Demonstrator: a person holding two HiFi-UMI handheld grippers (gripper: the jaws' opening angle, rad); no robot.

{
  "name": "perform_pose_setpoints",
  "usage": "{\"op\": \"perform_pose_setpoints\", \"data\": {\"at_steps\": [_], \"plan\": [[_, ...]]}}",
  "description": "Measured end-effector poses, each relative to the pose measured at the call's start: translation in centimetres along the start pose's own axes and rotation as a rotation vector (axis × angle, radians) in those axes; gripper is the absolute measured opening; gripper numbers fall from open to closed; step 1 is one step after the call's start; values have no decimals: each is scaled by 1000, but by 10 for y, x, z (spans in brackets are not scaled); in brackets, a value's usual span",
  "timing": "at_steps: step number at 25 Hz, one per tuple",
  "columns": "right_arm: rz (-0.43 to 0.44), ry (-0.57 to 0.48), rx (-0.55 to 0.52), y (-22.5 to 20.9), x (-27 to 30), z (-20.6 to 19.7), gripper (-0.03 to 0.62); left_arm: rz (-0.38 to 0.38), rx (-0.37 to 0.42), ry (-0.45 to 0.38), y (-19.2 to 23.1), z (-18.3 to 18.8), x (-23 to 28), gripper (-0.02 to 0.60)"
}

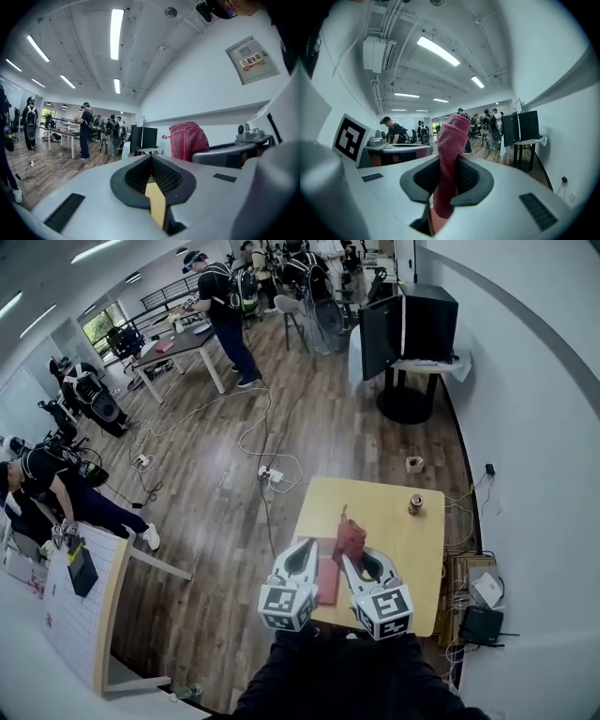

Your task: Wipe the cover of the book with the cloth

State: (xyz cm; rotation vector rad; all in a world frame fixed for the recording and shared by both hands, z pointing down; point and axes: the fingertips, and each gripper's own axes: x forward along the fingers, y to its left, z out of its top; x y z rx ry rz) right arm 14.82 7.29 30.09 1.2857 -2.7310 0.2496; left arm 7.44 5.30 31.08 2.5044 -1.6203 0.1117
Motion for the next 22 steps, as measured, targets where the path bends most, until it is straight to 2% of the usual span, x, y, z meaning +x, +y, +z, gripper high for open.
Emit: {"op": "perform_pose_setpoints", "data": {"at_steps": [15,22], "plan": [[-28,-29,9,-20,-11,7,75,-8,21,-12,-14,10,13,35],[-24,-11,17,-27,-5,1,75,-10,29,26,-11,2,27,35]]}}
